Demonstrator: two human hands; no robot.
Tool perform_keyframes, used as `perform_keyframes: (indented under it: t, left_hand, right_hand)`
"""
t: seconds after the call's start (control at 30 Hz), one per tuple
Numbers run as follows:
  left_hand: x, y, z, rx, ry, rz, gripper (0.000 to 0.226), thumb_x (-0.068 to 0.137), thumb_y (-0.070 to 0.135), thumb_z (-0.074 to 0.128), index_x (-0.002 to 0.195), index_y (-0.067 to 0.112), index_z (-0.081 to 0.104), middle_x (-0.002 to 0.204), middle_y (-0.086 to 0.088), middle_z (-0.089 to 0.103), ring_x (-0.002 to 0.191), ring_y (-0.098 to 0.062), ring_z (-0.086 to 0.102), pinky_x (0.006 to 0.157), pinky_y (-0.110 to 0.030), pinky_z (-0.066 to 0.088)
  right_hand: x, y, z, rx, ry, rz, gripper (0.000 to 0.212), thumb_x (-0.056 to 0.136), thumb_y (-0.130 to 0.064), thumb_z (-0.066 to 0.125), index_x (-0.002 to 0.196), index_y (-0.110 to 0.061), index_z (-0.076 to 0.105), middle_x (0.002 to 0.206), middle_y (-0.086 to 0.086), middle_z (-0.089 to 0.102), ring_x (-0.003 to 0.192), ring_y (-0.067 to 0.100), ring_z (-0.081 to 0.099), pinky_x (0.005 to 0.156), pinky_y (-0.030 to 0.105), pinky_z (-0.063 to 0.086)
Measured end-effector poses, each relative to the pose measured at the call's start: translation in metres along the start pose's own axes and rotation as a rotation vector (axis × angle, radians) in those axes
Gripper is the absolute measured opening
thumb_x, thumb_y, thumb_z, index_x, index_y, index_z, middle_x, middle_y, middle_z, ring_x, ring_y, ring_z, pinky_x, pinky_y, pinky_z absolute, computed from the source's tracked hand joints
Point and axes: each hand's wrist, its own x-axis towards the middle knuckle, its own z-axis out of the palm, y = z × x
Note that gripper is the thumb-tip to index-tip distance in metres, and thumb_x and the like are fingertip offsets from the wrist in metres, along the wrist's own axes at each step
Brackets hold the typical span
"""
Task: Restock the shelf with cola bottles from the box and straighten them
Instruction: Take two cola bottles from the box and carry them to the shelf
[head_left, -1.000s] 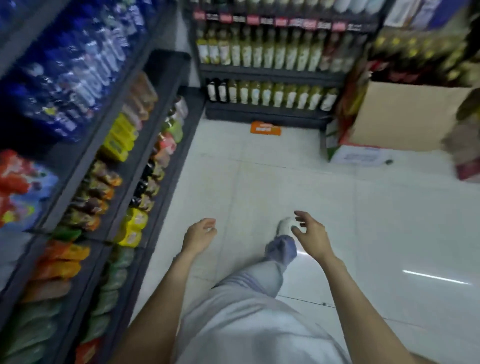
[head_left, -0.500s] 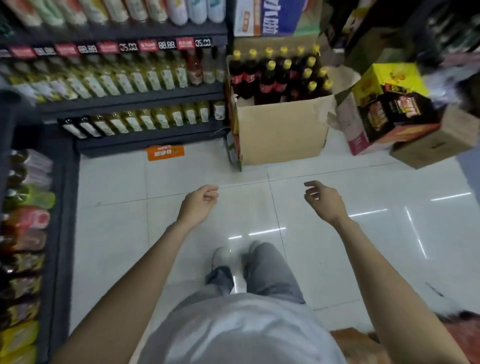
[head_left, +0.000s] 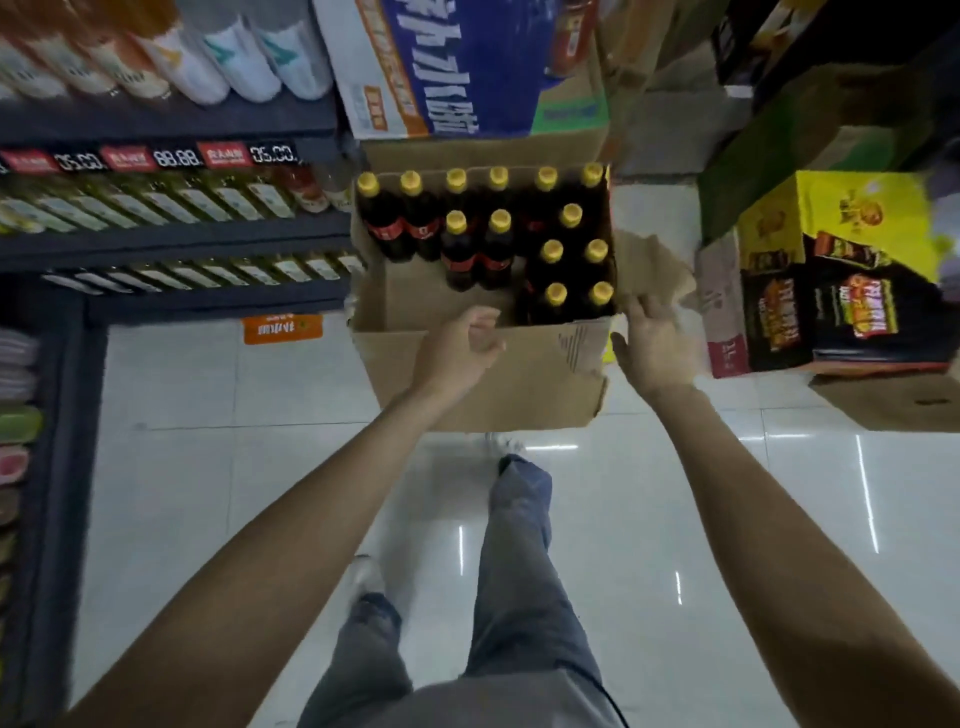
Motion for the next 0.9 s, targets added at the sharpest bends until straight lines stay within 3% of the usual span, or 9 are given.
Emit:
perform_keyframes:
  t: [0.13,0.27,0.33,0.4,0.47,0.7,0.9]
  left_hand:
    - [0.065,0.027,0.044,0.13,0.001,0.029,0.046,0.086,0.028,0.066,0.129,0.02,0.051,0.126,0.002,0.059,0.115,-0.017,0.056,0.092,-0.035,0.048]
    - [0.108,0.025,0.081,0.228,0.006,-0.059,0.056,0.079,0.038,0.07,0.129,0.023,0.05,0.125,0.0,0.058,0.112,-0.023,0.057,0.088,-0.04,0.05]
    - [0.119,0.024,0.098,0.268,-0.017,-0.094,0.054,0.078,0.038,0.071,0.125,0.023,0.051,0.125,-0.001,0.056,0.111,-0.025,0.056,0.084,-0.039,0.05]
    - [0.127,0.022,0.108,0.28,0.003,-0.096,0.043,0.078,0.031,0.073,0.116,0.021,0.055,0.12,-0.004,0.054,0.104,-0.027,0.057,0.079,-0.038,0.049]
    - [0.131,0.021,0.108,0.284,0.06,-0.087,0.03,0.077,0.02,0.073,0.103,0.017,0.059,0.112,-0.006,0.056,0.095,-0.029,0.06,0.077,-0.037,0.048]
    - [0.116,-0.004,0.067,0.237,0.182,-0.079,0.029,0.068,0.01,0.078,0.092,0.011,0.061,0.1,-0.007,0.057,0.083,-0.025,0.06,0.068,-0.026,0.039]
    - [0.123,-0.037,0.032,0.28,0.181,-0.15,0.036,0.068,0.007,0.079,0.1,0.013,0.064,0.106,-0.009,0.059,0.094,-0.028,0.062,0.078,-0.029,0.044]
  right_hand:
    - [0.064,0.03,0.021,-0.023,-0.146,-0.12,0.049,0.082,-0.01,0.064,0.129,-0.007,0.051,0.116,0.018,0.058,0.106,0.039,0.049,0.086,0.045,0.042]
    - [0.092,0.042,0.04,-0.039,-0.296,-0.197,0.053,0.08,-0.022,0.069,0.129,-0.01,0.051,0.111,0.018,0.06,0.107,0.037,0.05,0.085,0.042,0.04]
    - [0.096,0.043,0.046,-0.075,-0.296,-0.247,0.052,0.07,-0.024,0.079,0.116,-0.01,0.06,0.092,0.016,0.065,0.093,0.035,0.059,0.075,0.037,0.045]
    - [0.101,0.043,0.052,-0.092,-0.197,-0.281,0.045,0.054,-0.023,0.087,0.092,-0.011,0.066,0.064,0.009,0.064,0.066,0.03,0.063,0.061,0.03,0.047]
    - [0.105,0.042,0.054,-0.102,-0.114,-0.331,0.037,0.053,-0.025,0.085,0.082,-0.012,0.065,0.055,0.004,0.06,0.057,0.026,0.06,0.059,0.027,0.046]
    - [0.117,0.001,0.054,0.036,-0.081,-0.403,0.039,0.058,-0.034,0.081,0.077,-0.008,0.06,0.052,0.006,0.057,0.049,0.023,0.059,0.042,0.024,0.045]
    - [0.112,-0.035,0.078,0.115,-0.136,-0.457,0.039,0.051,-0.026,0.086,0.082,-0.013,0.066,0.058,0.002,0.062,0.052,0.019,0.061,0.036,0.019,0.037]
